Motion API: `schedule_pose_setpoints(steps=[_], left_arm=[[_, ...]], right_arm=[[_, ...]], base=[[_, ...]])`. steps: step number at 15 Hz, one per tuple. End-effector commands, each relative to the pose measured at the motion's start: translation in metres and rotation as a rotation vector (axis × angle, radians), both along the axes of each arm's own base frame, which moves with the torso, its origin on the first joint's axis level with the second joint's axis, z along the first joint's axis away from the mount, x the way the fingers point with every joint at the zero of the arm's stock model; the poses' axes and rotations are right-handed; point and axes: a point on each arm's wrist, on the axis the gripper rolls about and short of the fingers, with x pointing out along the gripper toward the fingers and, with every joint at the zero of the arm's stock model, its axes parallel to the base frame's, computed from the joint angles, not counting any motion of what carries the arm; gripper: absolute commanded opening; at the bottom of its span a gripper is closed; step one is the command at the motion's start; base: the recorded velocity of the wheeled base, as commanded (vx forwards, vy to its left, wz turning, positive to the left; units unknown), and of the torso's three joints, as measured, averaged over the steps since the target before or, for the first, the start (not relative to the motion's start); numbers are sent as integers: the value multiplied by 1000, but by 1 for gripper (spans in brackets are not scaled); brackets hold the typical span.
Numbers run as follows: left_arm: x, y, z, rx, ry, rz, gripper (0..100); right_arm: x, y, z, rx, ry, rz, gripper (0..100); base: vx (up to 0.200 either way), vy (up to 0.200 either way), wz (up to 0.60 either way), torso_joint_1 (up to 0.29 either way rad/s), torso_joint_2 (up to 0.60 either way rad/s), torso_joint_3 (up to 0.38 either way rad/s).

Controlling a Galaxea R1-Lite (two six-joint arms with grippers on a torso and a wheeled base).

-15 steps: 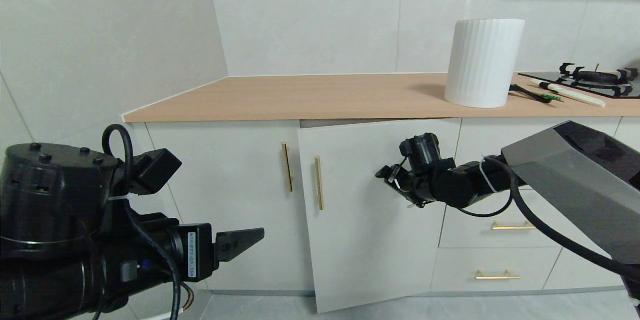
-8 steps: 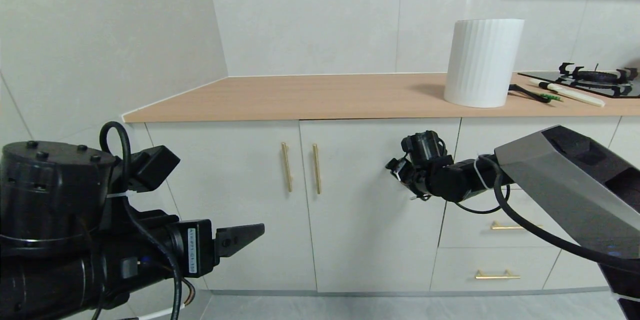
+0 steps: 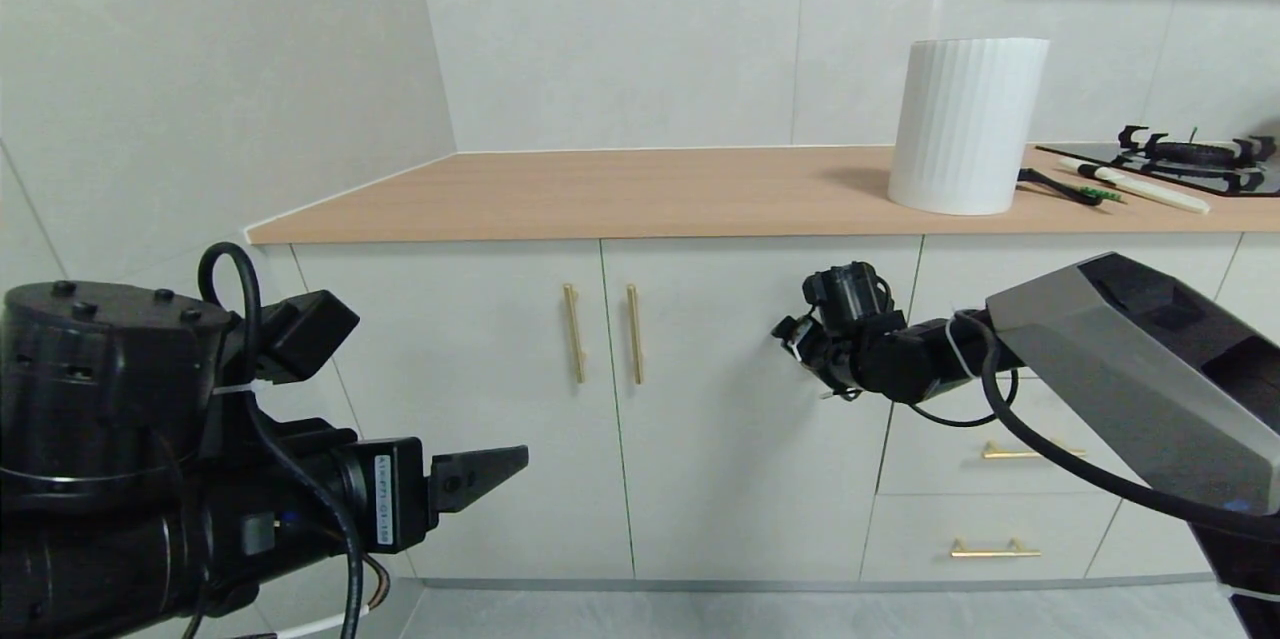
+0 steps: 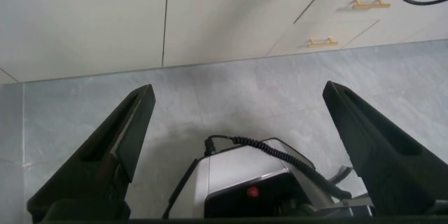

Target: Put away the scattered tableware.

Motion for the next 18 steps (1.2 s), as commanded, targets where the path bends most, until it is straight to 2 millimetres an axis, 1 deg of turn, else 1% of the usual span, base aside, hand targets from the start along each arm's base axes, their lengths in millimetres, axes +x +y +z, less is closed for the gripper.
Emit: schedule_pose_setpoints(steps=[1, 2, 3, 5, 6, 8, 9, 11, 12, 13, 16, 17, 18], left_arm=[[0, 0, 0, 0, 1, 1, 100], [0, 0, 0, 0, 1, 1, 100], [0, 0, 0, -1, 0, 1, 100], [-1, 2, 3, -7, -11, 5, 100], [-2, 3, 4, -12, -18, 8, 100], [-8, 7, 12, -27, -55, 6, 100], [-15, 13, 18, -43, -87, 14, 100], [-31, 26, 30, -64, -155, 33, 100], [-42, 37, 34, -75, -200, 61, 100], [-64, 52, 34, -70, -262, 84, 100], [-126, 85, 21, -7, -443, 105, 100], [-153, 96, 19, 4, -515, 127, 100], [-175, 103, 15, 11, -572, 131, 100]], right_arm=[[-1, -1, 3, 1, -2, -1, 100], [-10, -2, 10, 1, 12, 15, 100], [-21, -4, 22, 14, 20, 46, 100], [-45, -13, 49, 38, 22, 118, 100], [-59, -18, 64, 4, 2, 152, 100], [-104, -36, 107, -76, -75, 208, 100], [-130, -48, 135, -87, -137, 221, 100], [-177, -78, 172, -124, -242, 215, 100], [-201, -96, 183, -162, -284, 206, 100], [-240, -116, 187, -233, -331, 213, 100], [-316, -159, 187, -431, -450, 175, 100], [-346, -173, 187, -498, -507, 123, 100], [-372, -180, 185, -541, -572, 96, 100]], base=[[0, 0, 0, 0, 0, 0], [0, 0, 0, 0, 0, 0], [0, 0, 0, 0, 0, 0], [0, 0, 0, 0, 0, 0], [0, 0, 0, 0, 0, 0], [0, 0, 0, 0, 0, 0], [0, 0, 0, 0, 0, 0], [0, 0, 0, 0, 0, 0], [0, 0, 0, 0, 0, 0], [0, 0, 0, 0, 0, 0], [0, 0, 0, 0, 0, 0], [0, 0, 0, 0, 0, 0], [0, 0, 0, 0, 0, 0]])
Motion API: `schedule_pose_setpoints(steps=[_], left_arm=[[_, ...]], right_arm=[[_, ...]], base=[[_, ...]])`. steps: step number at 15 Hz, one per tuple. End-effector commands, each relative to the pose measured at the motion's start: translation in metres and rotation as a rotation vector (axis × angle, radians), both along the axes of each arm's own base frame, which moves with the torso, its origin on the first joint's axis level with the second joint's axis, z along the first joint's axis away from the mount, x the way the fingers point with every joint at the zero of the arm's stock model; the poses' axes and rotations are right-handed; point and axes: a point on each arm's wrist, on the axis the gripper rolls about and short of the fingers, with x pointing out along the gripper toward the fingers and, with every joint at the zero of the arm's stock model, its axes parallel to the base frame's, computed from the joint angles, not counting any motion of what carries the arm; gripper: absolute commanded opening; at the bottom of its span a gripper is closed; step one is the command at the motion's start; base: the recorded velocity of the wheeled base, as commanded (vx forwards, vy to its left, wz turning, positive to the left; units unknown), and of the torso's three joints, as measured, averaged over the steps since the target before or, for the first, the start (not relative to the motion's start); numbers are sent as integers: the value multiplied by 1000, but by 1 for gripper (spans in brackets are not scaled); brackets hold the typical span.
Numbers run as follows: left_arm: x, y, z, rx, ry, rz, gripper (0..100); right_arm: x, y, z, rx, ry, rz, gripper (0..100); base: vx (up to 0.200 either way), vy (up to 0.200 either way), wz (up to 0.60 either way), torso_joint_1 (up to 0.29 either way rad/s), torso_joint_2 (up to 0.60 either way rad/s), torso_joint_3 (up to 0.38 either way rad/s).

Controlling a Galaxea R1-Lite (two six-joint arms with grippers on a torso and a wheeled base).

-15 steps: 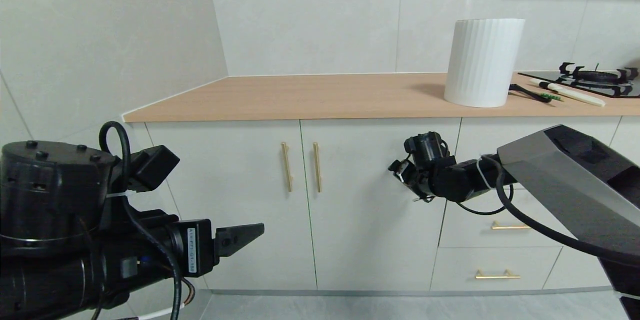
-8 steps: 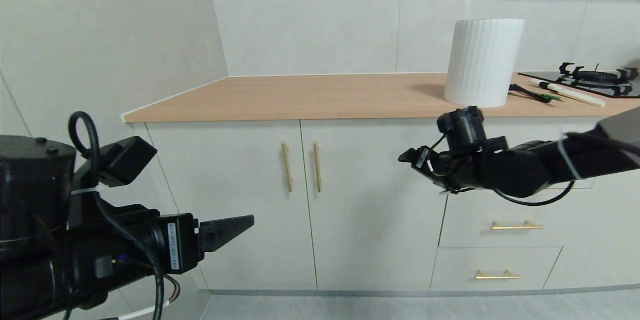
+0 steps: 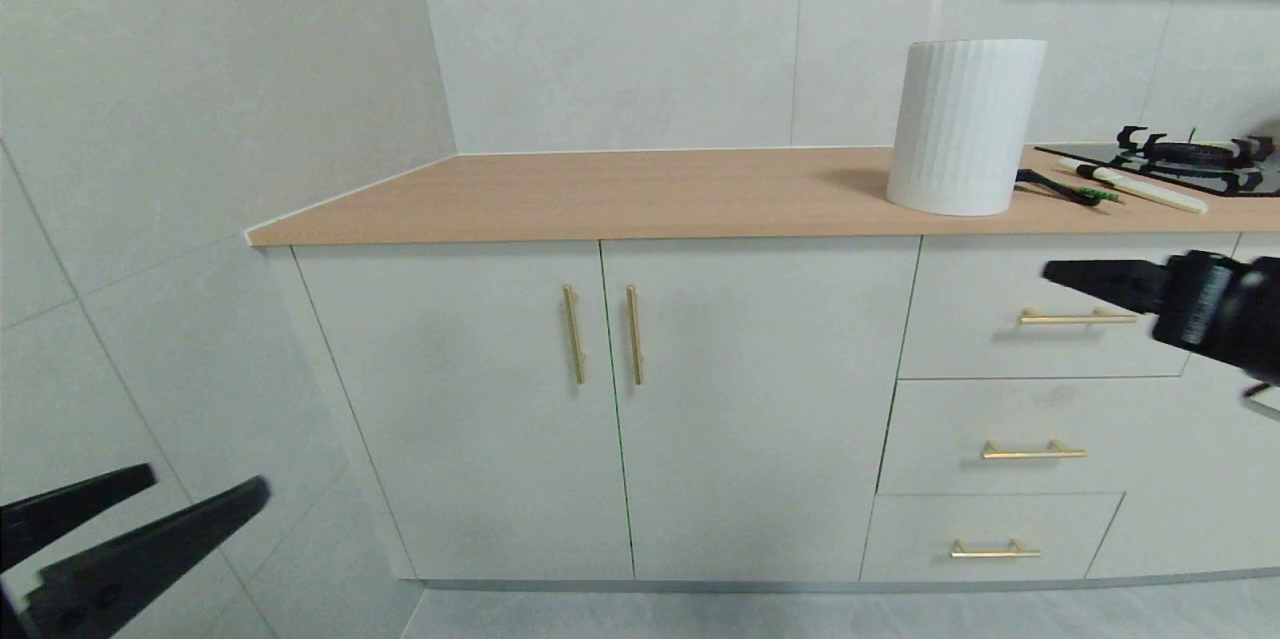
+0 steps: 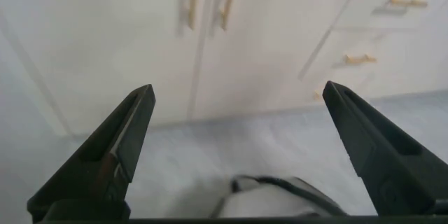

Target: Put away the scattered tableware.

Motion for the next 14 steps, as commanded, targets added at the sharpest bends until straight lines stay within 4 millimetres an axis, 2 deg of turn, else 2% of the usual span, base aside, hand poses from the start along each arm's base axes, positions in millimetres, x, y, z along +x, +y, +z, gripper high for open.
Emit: schedule_pose_setpoints(steps=[1, 2, 3, 4, 5, 6, 8, 12, 13, 14], left_arm=[[-86, 34, -18, 29, -257, 70, 100], [-96, 35, -24, 53, -278, 114, 100], [-112, 37, -34, 95, -306, 171, 100], [-118, 37, -38, 109, -319, 181, 100], [-128, 39, -46, 146, -331, 208, 100], [-128, 39, -46, 152, -321, 278, 100], [-129, 38, -46, 178, -315, 375, 100], [-132, 31, -57, 204, -311, 469, 100], [-129, 28, -73, 245, -292, 500, 100], [-124, 28, -86, 261, -259, 496, 100]], right_arm=[[-121, -44, -10, -144, -266, -106, 100], [-141, -47, -16, -176, -292, -110, 100], [-176, -54, -28, -227, -316, -118, 100], [-189, -56, -34, -240, -317, -122, 100], [-222, -62, -49, -264, -316, -135, 100], [-235, -65, -59, -269, -302, -166, 100], [-245, -67, -73, -280, -268, -273, 100], [-243, -60, -91, -312, -206, -463, 100], [-236, -56, -110, -323, -155, -479, 100], [-230, -56, -120, -325, -128, -480, 100]], base=[[0, 0, 0, 0, 0, 0], [0, 0, 0, 0, 0, 0], [0, 0, 0, 0, 0, 0], [0, 0, 0, 0, 0, 0], [0, 0, 0, 0, 0, 0], [0, 0, 0, 0, 0, 0], [0, 0, 0, 0, 0, 0], [0, 0, 0, 0, 0, 0], [0, 0, 0, 0, 0, 0], [0, 0, 0, 0, 0, 0]])
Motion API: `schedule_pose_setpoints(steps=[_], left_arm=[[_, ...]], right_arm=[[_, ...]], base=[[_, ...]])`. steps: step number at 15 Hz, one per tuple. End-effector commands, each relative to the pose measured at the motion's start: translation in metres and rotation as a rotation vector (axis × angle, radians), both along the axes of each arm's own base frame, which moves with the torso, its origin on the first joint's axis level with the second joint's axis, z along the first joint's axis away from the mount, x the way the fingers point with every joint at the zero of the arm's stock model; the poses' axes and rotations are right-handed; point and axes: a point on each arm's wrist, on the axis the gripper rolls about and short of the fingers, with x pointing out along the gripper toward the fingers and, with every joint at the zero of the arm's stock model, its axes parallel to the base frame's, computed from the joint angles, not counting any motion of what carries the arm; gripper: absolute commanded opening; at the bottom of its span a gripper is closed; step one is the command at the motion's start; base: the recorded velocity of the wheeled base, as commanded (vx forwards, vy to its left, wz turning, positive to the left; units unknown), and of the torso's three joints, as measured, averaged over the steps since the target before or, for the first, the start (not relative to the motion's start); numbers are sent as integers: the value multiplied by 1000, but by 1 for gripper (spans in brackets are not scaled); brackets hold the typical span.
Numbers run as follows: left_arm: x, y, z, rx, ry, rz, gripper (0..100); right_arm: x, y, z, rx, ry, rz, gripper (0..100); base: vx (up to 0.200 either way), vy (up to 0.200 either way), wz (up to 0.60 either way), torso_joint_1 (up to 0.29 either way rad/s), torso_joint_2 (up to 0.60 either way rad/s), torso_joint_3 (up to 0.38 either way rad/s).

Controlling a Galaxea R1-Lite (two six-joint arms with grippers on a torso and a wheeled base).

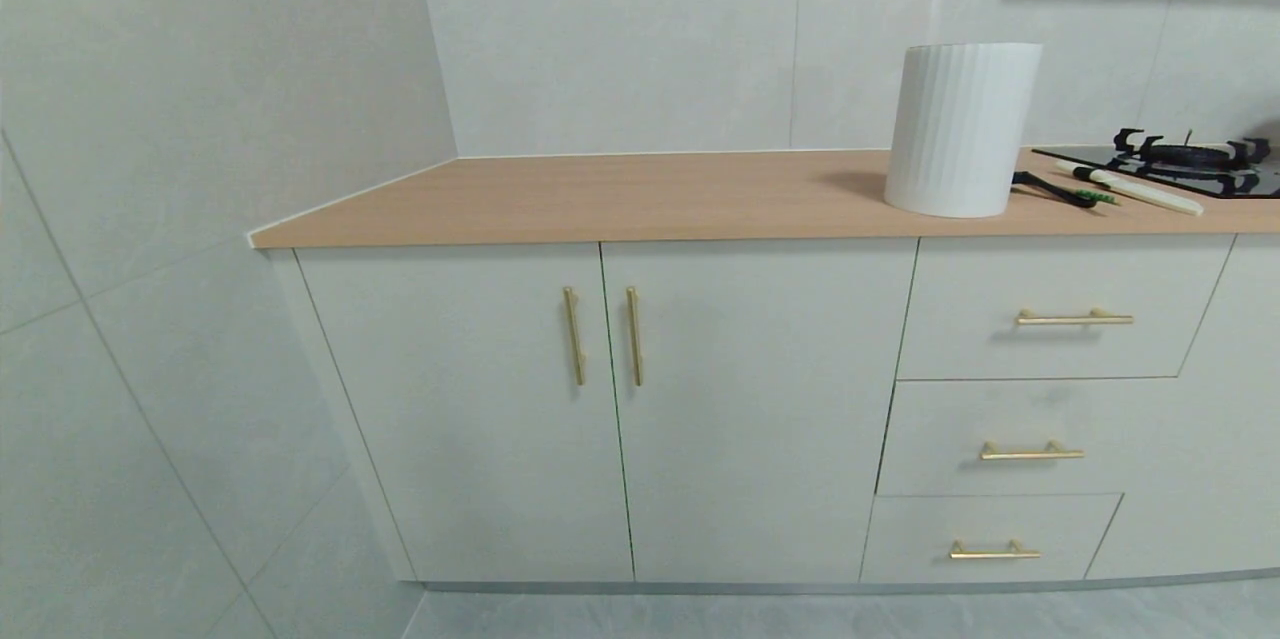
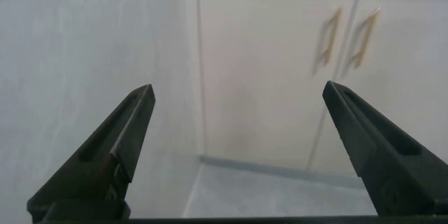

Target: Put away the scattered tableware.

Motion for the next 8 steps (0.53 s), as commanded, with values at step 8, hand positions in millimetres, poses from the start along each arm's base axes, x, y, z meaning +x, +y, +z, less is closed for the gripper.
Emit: schedule_pose_setpoints(steps=[8], left_arm=[[42, -4, -75, -3, -3, -119, 100]], right_arm=[[38, 5, -72, -4, -76, 193, 100]], base=[[0, 0, 0, 0, 0, 0]])
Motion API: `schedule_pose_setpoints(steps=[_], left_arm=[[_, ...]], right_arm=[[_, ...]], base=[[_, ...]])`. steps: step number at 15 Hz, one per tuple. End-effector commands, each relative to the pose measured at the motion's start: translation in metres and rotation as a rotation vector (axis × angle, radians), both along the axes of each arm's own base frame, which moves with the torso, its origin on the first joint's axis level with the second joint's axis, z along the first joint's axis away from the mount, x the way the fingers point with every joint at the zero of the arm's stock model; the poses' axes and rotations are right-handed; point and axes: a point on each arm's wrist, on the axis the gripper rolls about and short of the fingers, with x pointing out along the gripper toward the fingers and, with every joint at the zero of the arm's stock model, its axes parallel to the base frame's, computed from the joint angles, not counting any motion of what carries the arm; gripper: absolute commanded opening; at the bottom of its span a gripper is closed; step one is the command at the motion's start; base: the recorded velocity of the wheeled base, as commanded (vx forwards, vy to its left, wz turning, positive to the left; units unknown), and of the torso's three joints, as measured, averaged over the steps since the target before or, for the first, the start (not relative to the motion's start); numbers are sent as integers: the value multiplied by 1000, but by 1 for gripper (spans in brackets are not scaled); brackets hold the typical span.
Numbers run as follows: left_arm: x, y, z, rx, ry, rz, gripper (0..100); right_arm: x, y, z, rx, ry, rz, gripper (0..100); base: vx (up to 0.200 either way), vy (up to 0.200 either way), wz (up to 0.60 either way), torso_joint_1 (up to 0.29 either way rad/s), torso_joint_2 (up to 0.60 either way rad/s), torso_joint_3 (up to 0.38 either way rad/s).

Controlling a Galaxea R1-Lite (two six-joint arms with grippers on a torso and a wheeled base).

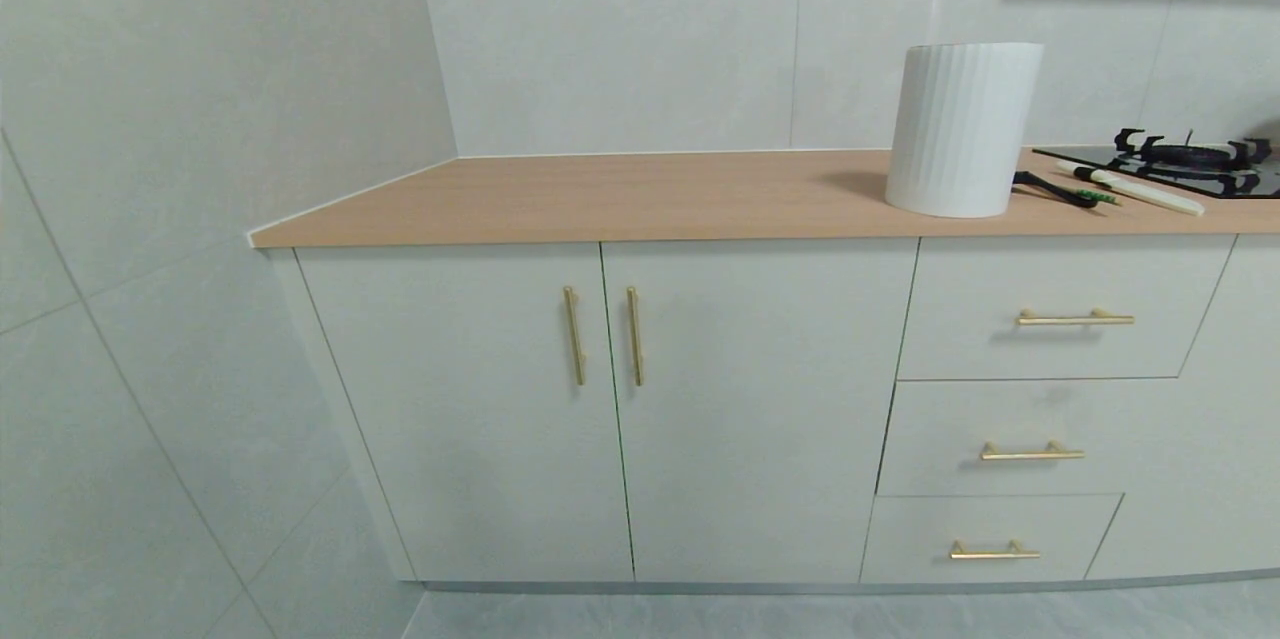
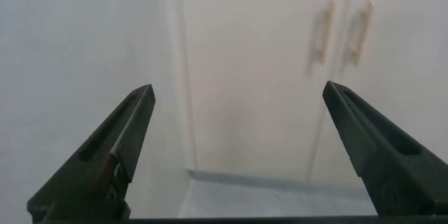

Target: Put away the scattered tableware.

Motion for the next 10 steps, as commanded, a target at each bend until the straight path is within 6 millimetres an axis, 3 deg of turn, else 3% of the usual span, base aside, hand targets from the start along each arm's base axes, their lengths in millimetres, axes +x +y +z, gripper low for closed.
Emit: schedule_pose_setpoints(steps=[1, 10], left_arm=[[2, -2, -11, 1, 62, -83, 100], [2, -2, -11, -2, 62, -93, 100]], right_arm=[[2, 2, -9, -4, 53, 86, 100], [2, 3, -11, -45, 70, 125, 100]], base=[[0, 0, 0, 0, 0, 0], [0, 0, 0, 0, 0, 0]])
